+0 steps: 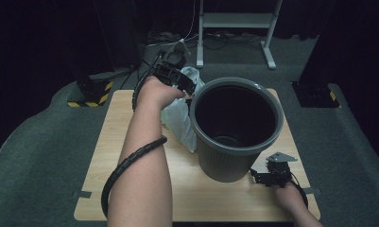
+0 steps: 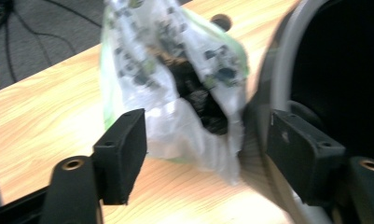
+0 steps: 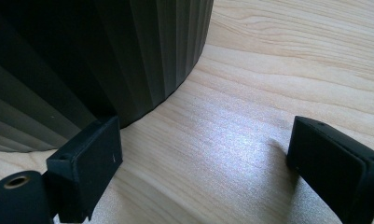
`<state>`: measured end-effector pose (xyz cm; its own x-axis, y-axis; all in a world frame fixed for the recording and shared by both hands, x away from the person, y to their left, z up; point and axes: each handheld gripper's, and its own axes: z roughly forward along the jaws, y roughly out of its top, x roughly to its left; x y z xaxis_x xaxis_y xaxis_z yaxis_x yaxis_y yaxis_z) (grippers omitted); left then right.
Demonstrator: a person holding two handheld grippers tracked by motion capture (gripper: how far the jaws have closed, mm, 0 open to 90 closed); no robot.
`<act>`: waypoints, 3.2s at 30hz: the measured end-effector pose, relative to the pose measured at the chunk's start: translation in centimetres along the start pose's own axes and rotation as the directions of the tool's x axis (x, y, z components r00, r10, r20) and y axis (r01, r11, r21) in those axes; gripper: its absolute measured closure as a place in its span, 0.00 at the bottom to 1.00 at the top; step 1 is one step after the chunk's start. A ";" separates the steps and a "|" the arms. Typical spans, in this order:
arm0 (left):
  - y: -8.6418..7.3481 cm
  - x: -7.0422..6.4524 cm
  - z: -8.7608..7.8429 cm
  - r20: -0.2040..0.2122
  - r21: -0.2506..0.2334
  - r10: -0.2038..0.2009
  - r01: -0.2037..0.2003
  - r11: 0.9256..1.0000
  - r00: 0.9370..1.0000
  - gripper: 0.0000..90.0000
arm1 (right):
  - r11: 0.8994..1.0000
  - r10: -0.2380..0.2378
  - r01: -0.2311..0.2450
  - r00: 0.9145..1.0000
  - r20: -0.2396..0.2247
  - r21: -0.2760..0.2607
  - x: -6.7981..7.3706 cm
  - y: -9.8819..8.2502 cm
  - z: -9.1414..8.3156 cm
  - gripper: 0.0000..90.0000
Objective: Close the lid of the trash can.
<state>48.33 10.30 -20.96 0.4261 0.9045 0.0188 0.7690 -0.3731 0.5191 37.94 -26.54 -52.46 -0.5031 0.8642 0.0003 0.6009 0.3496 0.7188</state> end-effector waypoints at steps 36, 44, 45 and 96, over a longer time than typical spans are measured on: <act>-8.6 6.6 2.8 -0.065 -0.015 -0.075 0.074 0.997 0.995 0.16 | 1.000 -0.001 0.001 1.000 0.001 -0.003 0.0 0.0 0.0 0.11; -10.5 7.0 4.5 -0.041 -0.020 -0.069 0.068 0.997 0.997 0.16 | 1.000 -0.003 0.003 1.000 0.001 -0.003 0.0 0.0 0.0 0.11; -10.6 7.0 4.7 -0.041 -0.020 -0.063 0.062 0.998 0.997 0.16 | 1.000 -0.003 0.003 1.000 0.001 -0.003 0.0 0.0 0.0 0.11; -25.2 2.2 19.4 0.062 -0.003 -0.017 0.017 1.000 0.998 0.16 | 1.000 -0.002 0.002 1.000 0.004 0.000 0.0 0.0 0.0 0.11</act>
<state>39.10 17.67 -50.58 0.4419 0.8960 -0.0432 0.7746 -0.3568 0.5222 37.93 -26.52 -52.47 -0.5016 0.8651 -0.0037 0.6003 0.3511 0.7186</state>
